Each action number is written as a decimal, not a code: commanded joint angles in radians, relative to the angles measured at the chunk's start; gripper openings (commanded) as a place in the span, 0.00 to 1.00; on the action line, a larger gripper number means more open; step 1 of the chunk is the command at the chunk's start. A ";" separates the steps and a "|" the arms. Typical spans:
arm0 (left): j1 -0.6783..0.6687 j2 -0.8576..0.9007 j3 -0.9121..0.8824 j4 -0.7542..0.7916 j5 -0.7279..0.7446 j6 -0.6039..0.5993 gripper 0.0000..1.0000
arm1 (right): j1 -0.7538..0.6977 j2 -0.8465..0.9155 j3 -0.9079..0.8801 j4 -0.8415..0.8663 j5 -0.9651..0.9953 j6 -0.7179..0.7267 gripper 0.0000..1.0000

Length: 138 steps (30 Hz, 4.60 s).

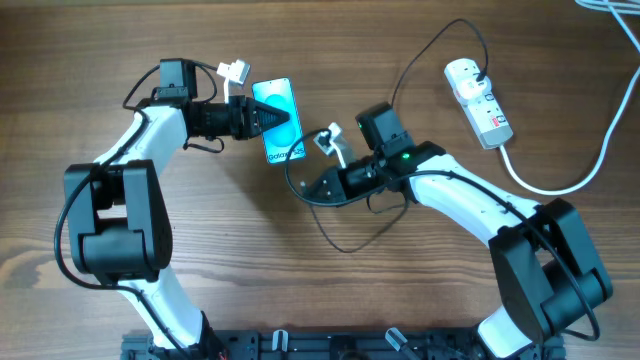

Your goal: Plug charger to phone and switch on socket

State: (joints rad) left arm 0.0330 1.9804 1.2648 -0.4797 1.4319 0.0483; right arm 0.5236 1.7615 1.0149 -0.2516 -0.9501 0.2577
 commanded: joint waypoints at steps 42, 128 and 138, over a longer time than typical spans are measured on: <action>0.005 -0.004 -0.002 0.152 0.145 -0.470 0.04 | -0.064 0.015 -0.042 0.476 -0.274 0.449 0.04; -0.016 -0.004 -0.002 0.184 0.145 -0.445 0.04 | -0.047 0.015 -0.042 0.480 -0.220 0.504 0.04; -0.016 -0.004 -0.002 0.184 0.145 -0.445 0.04 | -0.047 0.015 -0.042 0.529 -0.201 0.549 0.04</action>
State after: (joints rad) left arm 0.0151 1.9804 1.2629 -0.3016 1.5467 -0.4164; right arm 0.4789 1.7634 0.9741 0.2695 -1.1660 0.7799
